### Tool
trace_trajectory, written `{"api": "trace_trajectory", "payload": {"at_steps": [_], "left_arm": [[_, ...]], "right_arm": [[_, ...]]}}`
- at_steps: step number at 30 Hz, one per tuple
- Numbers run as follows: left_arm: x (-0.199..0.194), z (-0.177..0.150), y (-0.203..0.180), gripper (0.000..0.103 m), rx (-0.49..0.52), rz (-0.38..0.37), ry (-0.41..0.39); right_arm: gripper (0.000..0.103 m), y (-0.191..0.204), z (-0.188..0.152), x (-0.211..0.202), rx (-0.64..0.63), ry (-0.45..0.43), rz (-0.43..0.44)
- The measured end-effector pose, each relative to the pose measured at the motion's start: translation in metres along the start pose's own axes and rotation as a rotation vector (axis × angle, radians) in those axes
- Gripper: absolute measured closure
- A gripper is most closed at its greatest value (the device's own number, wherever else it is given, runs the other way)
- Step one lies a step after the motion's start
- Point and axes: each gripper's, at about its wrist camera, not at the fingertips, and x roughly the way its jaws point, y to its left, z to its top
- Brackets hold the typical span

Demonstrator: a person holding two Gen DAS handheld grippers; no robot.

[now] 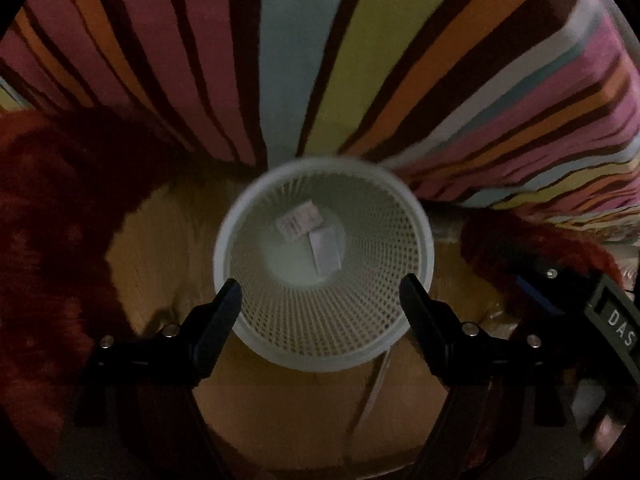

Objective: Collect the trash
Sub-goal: 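Move both tools back toward the paper balls on the bed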

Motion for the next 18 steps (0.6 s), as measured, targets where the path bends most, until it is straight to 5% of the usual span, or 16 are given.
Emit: {"api": "trace_trajectory", "payload": {"at_steps": [9,10,12,13,14,15,18], "left_arm": [[-0.073,0.005,-0.004,0.024,0.069,0.046,-0.325],[-0.079,0.006,-0.004,0.013,0.080,0.052,-0.357],[-0.097,0.010,-0.007,0.011,0.102,0.063,-0.439],[-0.106,0.013,-0.009,0.011,0.112,0.062,-0.483],[-0.114,0.017,-0.011,0.011,0.119,0.060,-0.511],[-0.121,0.019,-0.013,0.011,0.123,0.058,-0.530],[-0.142,0.034,-0.019,0.011,0.134,0.052,-0.595]], "right_arm": [[0.036,0.022,0.011,-0.069,-0.133,-0.316,-0.016],[0.036,0.024,0.013,-0.077,-0.142,-0.349,-0.014],[0.036,0.030,0.020,-0.095,-0.164,-0.421,-0.008],[0.033,0.032,0.022,-0.101,-0.174,-0.446,-0.008],[0.012,0.037,0.026,-0.109,-0.192,-0.483,-0.011],[0.007,0.041,0.029,-0.115,-0.207,-0.511,-0.013],[0.008,0.053,0.042,-0.134,-0.255,-0.596,-0.020]]}}
